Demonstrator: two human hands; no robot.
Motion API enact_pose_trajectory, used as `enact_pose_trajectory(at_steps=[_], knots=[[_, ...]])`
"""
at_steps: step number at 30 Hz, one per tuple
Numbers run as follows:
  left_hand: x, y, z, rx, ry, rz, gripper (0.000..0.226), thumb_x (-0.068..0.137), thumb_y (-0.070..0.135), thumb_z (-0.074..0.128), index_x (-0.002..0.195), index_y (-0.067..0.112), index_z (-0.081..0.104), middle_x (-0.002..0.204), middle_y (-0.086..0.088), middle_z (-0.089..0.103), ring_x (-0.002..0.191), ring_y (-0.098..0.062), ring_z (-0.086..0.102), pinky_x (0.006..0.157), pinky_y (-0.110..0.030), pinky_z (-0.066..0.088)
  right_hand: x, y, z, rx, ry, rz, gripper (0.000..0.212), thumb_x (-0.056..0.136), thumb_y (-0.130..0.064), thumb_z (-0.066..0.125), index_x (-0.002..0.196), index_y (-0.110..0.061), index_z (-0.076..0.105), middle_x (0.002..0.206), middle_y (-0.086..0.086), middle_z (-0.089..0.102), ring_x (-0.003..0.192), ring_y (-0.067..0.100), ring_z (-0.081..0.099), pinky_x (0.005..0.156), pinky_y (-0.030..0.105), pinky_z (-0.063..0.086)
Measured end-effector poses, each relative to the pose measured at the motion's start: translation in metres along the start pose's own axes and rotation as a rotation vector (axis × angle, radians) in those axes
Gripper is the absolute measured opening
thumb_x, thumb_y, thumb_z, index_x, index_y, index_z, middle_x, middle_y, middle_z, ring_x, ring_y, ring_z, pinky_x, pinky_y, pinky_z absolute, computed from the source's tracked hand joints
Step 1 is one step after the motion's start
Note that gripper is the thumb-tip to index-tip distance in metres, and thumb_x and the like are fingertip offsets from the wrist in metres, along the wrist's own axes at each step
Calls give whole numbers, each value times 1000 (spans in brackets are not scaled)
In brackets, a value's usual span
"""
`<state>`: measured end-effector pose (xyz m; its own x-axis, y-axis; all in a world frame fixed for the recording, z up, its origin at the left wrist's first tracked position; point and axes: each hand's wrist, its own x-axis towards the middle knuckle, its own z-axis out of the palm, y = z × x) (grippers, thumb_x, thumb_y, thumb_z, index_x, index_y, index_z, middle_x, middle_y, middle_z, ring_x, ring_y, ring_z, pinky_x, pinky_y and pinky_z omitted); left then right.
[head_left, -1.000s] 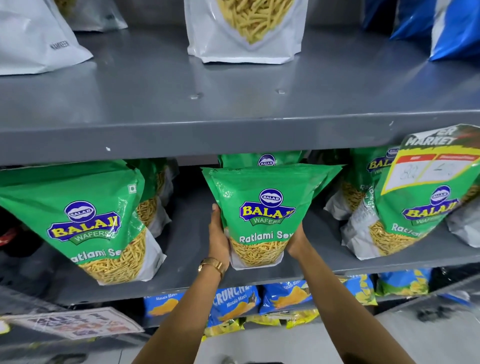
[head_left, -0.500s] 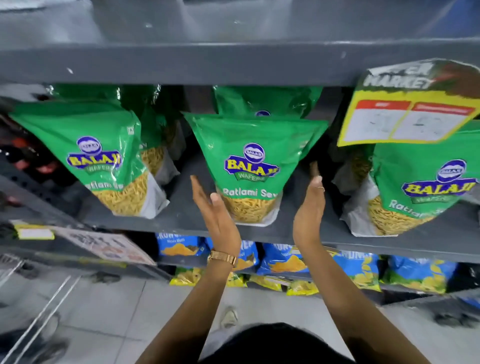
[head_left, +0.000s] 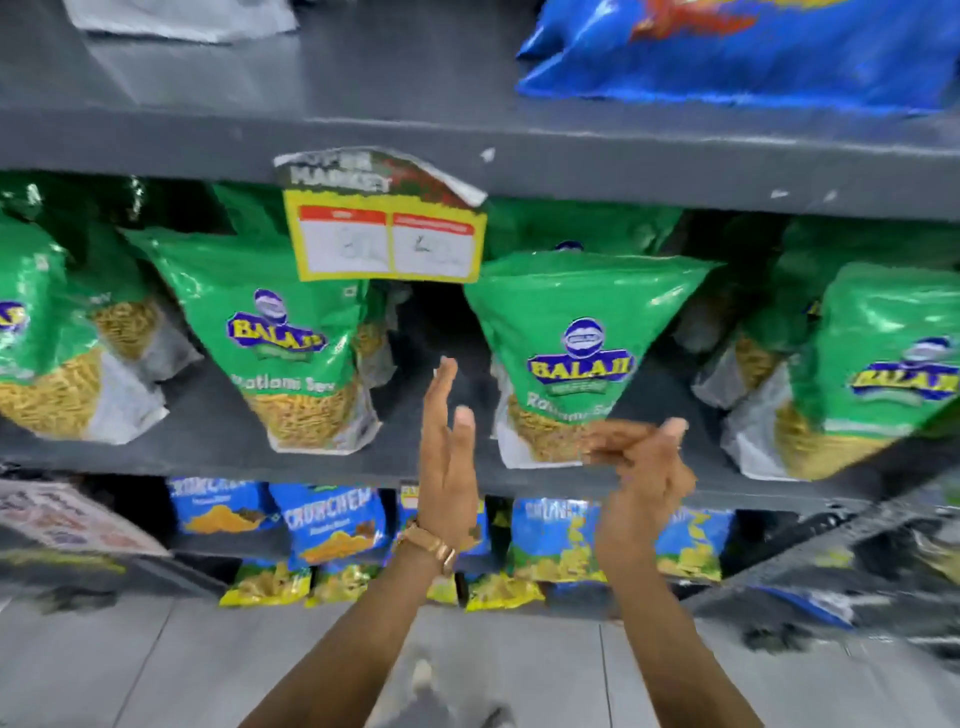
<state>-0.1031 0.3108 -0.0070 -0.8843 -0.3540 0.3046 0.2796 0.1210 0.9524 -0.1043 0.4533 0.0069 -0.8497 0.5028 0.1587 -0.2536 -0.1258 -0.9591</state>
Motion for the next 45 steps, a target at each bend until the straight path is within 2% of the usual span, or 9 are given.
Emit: enact_pose_trajectory(at_steps=[2, 5, 9, 13, 16, 22, 27, 38, 45], knots=[[24, -1, 16, -104, 23, -171, 42, 105, 27, 29, 146, 19, 29, 155, 8, 28, 140, 3, 27, 122, -22, 18, 37, 4, -10, 106, 70, 67, 51, 100, -41, 33, 74, -19, 71, 71, 0, 70, 67, 21, 62, 59, 32, 53], [53, 1, 33, -231, -55, -286, 42, 106, 27, 24, 146, 22, 35, 149, 17, 37, 134, 5, 35, 118, -22, 28, 84, 19, -5, 156, 1, 242, 47, 103, -35, 28, 121, -7, 62, 114, 6, 65, 101, 17, 60, 87, 32, 49], [69, -6, 49, -354, -98, -312, 39, 107, 23, 22, 105, 38, 58, 99, 33, 69, 85, 21, 64, 69, 0, 49, 106, 31, 16, 165, -251, 366, 51, 102, -40, 26, 145, -18, 40, 151, 3, 44, 139, 20, 41, 117, 43, 31], [70, -12, 59, -285, -63, -365, 35, 104, 34, 27, 102, 34, 62, 97, 15, 73, 84, 4, 69, 74, -18, 54, 108, 35, 19, 216, -333, 435, 43, 100, -42, 30, 114, -29, 68, 110, -6, 75, 99, 11, 71, 76, 27, 59], [71, -13, 62, -300, -67, -423, 37, 104, 35, 28, 107, 21, 62, 102, 3, 71, 89, -9, 68, 80, -29, 51, 109, 41, 25, 169, -347, 485, 45, 100, -42, 29, 91, -27, 70, 75, -10, 79, 68, 6, 74, 54, 19, 57], [77, -20, 64, -310, -36, -479, 38, 103, 33, 27, 94, 18, 60, 92, -5, 68, 78, -11, 68, 72, -29, 53, 113, 57, 27, 40, -418, 496, 42, 102, -40, 24, 100, -21, 62, 68, -15, 77, 63, 1, 73, 49, 15, 55], [85, -20, 68, -417, 0, -540, 42, 102, 35, 28, 120, 8, 55, 119, -19, 62, 105, -31, 58, 99, -51, 46, 104, 66, 21, 5, -447, 506, 43, 103, -36, 23, 121, -14, 55, 76, -19, 77, 69, -2, 73, 54, 12, 54], [85, -37, 72, -497, 93, -490, 33, 100, 23, 40, 79, 23, 65, 80, -2, 68, 80, -25, 60, 81, -42, 47, 107, 66, 27, 19, -389, 495, 38, 102, -33, 27, 89, -24, 62, 66, -16, 76, 61, 0, 72, 50, 15, 54], [85, -31, 68, -574, 148, -478, 34, 94, 36, 47, 74, 28, 73, 77, 5, 75, 72, -15, 69, 67, -27, 56, 103, 54, 27, 6, -362, 399, 40, 99, -39, 33, 120, -15, 59, 97, -6, 76, 92, 9, 73, 69, 23, 59]])
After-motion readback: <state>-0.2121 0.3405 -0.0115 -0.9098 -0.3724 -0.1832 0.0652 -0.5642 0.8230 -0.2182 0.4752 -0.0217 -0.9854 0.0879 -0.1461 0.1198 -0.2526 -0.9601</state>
